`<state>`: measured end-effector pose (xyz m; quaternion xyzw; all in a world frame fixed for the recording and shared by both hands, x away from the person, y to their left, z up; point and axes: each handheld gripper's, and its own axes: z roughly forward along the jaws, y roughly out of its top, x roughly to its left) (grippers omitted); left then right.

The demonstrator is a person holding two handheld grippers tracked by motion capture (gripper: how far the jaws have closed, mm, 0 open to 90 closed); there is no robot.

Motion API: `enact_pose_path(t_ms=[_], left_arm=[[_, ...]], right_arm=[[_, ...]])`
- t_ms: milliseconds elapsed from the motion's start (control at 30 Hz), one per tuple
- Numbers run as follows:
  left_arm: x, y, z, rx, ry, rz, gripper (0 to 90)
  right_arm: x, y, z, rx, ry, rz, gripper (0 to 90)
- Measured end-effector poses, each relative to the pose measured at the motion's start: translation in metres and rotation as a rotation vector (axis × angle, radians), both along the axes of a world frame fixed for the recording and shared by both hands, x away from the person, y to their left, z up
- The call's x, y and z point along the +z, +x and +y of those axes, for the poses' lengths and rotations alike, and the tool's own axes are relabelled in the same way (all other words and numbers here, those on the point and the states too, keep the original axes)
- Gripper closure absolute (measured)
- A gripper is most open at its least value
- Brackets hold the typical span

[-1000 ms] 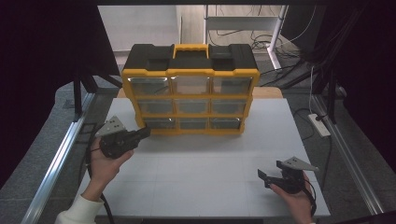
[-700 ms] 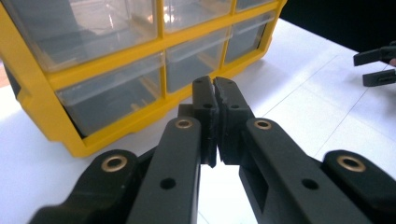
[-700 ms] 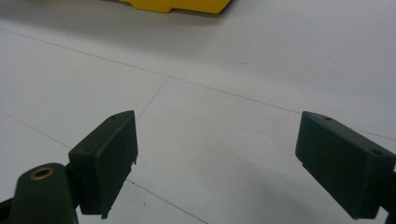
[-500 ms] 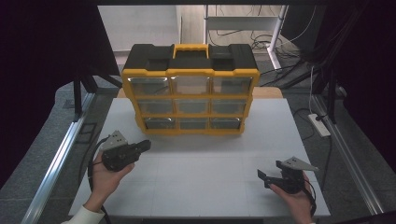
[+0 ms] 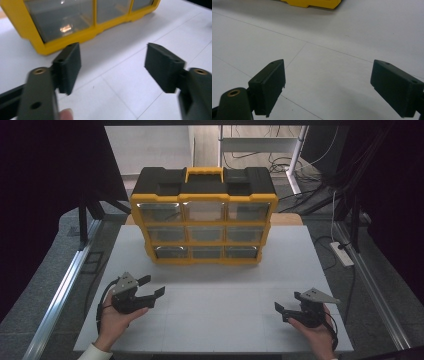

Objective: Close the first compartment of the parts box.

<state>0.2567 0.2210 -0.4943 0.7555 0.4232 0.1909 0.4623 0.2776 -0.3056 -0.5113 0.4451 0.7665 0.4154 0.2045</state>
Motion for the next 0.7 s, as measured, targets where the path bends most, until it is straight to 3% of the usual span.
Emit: enact_pose_path(t_ms=[133,233,400,700], left_arm=[[-0.011,0.000,0.000,0.001,0.030,0.022,23.5],[-0.015,0.000,0.001,0.005,0.031,0.031,22.9],[-0.015,0.000,0.000,-0.002,0.034,0.030,22.5],[-0.017,0.001,0.003,0.004,0.033,0.032,22.4]], right_arm=[[0.000,0.000,0.001,0.014,-0.003,-0.011,13.2],[0.000,-0.001,0.001,0.022,0.000,-0.018,13.2],[0.002,-0.002,0.002,0.026,-0.005,-0.044,13.2],[0.001,-0.002,0.002,0.032,-0.004,-0.044,13.2]])
